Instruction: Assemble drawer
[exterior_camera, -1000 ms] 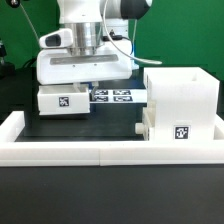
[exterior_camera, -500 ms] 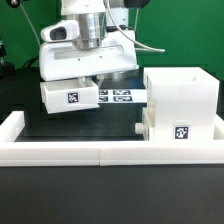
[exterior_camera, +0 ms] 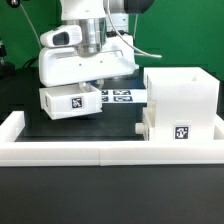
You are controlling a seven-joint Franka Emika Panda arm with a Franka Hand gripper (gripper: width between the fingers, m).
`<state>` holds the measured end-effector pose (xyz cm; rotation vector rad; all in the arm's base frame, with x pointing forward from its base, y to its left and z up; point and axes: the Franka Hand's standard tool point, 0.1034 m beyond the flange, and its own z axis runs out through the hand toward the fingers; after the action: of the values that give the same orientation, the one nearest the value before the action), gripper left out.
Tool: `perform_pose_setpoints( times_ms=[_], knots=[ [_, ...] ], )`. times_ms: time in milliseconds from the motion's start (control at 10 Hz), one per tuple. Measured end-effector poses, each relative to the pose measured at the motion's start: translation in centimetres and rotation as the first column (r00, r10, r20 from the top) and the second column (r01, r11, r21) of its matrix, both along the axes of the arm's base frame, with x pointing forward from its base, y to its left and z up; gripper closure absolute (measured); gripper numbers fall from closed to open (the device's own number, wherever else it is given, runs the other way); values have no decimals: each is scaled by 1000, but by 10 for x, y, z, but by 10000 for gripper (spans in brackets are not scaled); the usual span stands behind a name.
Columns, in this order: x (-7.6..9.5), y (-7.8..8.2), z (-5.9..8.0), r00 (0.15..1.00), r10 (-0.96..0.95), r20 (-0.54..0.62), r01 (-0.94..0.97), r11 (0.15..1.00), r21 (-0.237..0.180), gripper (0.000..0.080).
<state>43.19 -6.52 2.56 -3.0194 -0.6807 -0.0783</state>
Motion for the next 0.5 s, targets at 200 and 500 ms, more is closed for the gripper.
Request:
perform_pose_setpoints(
  times_ms=[200,500],
  knots=[
    [6,6,0,997,74,1,-74,997,-7,758],
    [5,4,-1,975,221,5,-221,975,-16,757]
  ],
)
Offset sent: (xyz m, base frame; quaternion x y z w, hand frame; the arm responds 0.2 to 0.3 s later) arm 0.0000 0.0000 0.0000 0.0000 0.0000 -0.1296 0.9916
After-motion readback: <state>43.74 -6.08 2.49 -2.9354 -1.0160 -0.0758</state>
